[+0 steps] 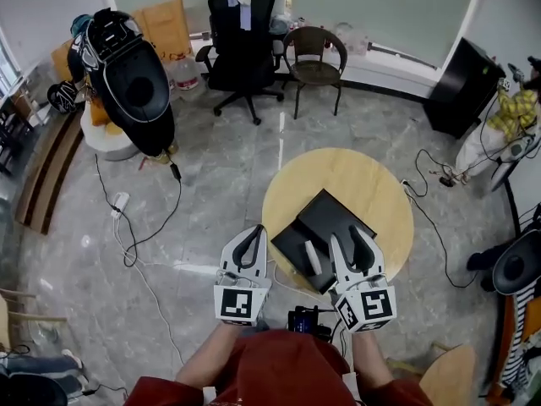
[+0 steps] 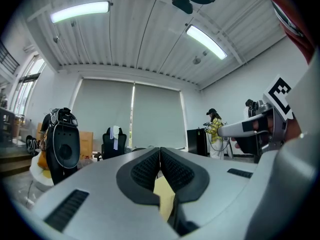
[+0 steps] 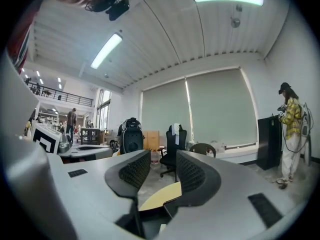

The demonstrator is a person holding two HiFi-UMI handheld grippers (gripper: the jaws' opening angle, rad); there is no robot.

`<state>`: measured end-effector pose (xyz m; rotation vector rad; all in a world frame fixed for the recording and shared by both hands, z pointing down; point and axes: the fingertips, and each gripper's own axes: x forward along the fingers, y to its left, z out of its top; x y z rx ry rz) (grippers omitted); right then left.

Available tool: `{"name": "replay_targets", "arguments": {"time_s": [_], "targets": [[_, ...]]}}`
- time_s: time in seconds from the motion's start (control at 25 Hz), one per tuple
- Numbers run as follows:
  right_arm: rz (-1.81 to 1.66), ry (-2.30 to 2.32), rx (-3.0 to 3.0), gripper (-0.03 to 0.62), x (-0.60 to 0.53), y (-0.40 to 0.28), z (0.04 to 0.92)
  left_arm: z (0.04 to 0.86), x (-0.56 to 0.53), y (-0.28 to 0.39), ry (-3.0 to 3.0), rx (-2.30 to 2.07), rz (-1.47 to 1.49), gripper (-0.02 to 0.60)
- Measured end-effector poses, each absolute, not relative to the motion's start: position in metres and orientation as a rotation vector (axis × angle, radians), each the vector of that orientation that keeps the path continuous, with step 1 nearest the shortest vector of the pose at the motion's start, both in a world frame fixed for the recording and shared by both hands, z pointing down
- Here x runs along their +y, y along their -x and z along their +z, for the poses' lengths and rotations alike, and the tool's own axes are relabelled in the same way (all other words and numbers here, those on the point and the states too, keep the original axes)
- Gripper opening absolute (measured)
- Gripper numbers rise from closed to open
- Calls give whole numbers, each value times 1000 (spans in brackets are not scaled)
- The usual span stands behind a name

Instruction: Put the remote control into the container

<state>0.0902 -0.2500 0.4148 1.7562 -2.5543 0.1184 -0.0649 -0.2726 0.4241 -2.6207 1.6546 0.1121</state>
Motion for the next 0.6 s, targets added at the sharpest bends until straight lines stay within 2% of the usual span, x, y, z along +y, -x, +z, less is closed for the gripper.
{"name": "replay_targets", "arguments": {"time_s": [0.6], "targets": [[21,-1833,-2568,153,-241,-109,384,414,-275,33,2665,1547,129,17]]}}
